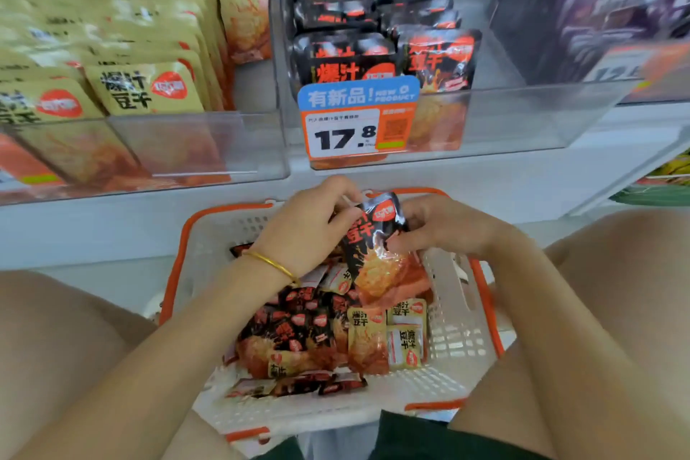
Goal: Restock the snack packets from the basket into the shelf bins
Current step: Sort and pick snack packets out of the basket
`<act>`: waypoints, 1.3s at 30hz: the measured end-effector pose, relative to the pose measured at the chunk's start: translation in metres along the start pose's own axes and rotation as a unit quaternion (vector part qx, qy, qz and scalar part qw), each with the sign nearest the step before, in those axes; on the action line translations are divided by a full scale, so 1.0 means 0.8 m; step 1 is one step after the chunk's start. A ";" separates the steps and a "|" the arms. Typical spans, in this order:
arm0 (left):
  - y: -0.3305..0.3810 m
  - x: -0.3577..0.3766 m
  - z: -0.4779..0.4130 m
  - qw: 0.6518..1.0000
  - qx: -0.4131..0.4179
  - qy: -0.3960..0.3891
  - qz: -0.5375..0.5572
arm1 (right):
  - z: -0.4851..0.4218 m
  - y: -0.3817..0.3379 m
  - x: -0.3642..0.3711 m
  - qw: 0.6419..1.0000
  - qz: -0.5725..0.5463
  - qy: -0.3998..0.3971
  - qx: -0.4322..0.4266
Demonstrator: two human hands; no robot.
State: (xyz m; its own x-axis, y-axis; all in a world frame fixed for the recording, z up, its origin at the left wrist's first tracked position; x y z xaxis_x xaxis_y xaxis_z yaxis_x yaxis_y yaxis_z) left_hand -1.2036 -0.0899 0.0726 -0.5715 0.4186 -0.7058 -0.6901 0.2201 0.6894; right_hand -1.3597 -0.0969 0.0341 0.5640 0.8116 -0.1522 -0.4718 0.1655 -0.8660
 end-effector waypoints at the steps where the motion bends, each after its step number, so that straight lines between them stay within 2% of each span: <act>1: 0.028 -0.013 0.007 0.997 0.036 0.041 -0.050 | 0.022 -0.010 -0.011 1.000 -0.008 0.021 -0.020; 4: 0.113 -0.054 0.028 0.954 0.154 0.175 -0.187 | 0.084 -0.049 -0.044 0.987 -0.047 0.096 -0.119; 6: 0.150 -0.076 0.031 0.920 0.199 0.239 -0.241 | 0.115 -0.080 -0.069 0.963 -0.085 0.163 -0.197; 9: 0.169 -0.098 0.014 0.896 0.176 0.277 -0.298 | 0.142 -0.125 -0.110 0.904 -0.116 0.281 -0.300; 12: 0.160 -0.103 -0.013 0.901 0.107 0.248 -0.340 | 0.144 -0.166 -0.142 0.864 -0.088 0.356 -0.345; 15: 0.147 -0.101 -0.029 0.907 0.069 0.223 -0.350 | 0.126 -0.186 -0.161 0.865 -0.013 0.395 -0.310; 18: 0.137 -0.096 -0.033 0.905 0.059 0.218 -0.361 | 0.093 -0.169 -0.165 0.902 0.040 0.372 -0.216; 20: 0.134 -0.094 -0.033 0.904 0.058 0.223 -0.360 | 0.076 -0.157 -0.161 0.912 0.108 0.362 -0.157; 22: 0.135 -0.093 -0.030 0.902 0.067 0.232 -0.357 | 0.074 -0.155 -0.159 0.885 0.242 0.394 -0.059; 24: 0.140 -0.093 -0.023 0.896 0.087 0.249 -0.356 | 0.078 -0.154 -0.159 0.860 0.287 0.421 0.007; 27: 0.146 -0.090 -0.007 0.886 0.136 0.275 -0.347 | 0.087 -0.156 -0.152 0.858 0.265 0.439 0.016; 29: 0.147 -0.085 0.006 0.874 0.178 0.300 -0.339 | 0.099 -0.162 -0.143 0.833 0.280 0.476 -0.007; 31: 0.143 -0.074 0.022 0.860 0.214 0.320 -0.336 | 0.118 -0.173 -0.121 0.793 0.288 0.531 -0.076; 33: 0.132 -0.057 0.038 0.851 0.245 0.324 -0.333 | 0.130 -0.174 -0.087 0.777 0.262 0.551 -0.156; 34: 0.123 -0.047 0.045 0.851 0.254 0.316 -0.333 | 0.127 -0.169 -0.070 0.785 0.239 0.541 -0.182; 36: 0.091 -0.025 0.055 0.863 0.250 0.281 -0.338 | 0.106 -0.147 -0.037 0.824 0.208 0.489 -0.198; 39: 0.009 0.009 0.050 0.894 0.185 0.188 -0.362 | 0.041 -0.100 0.006 0.896 0.234 0.356 -0.127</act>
State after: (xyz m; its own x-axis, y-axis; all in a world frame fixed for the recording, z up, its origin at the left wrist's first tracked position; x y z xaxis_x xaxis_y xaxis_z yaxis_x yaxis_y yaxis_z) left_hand -1.1949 -0.0502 0.0789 -0.1904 -0.2620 -0.9461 -0.7857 0.6185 -0.0132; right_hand -1.3414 -0.0877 0.1183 0.6770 0.1815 -0.7132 -0.6503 -0.3062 -0.6952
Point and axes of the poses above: each hand's wrist, its own z-axis away from the middle knuckle, its own x-axis out of the palm, y = z × x, the point moved 6 cm from there along -z, towards the middle knuckle, and after that the axes turned 13 degrees about -y, right-handed, at the moved point
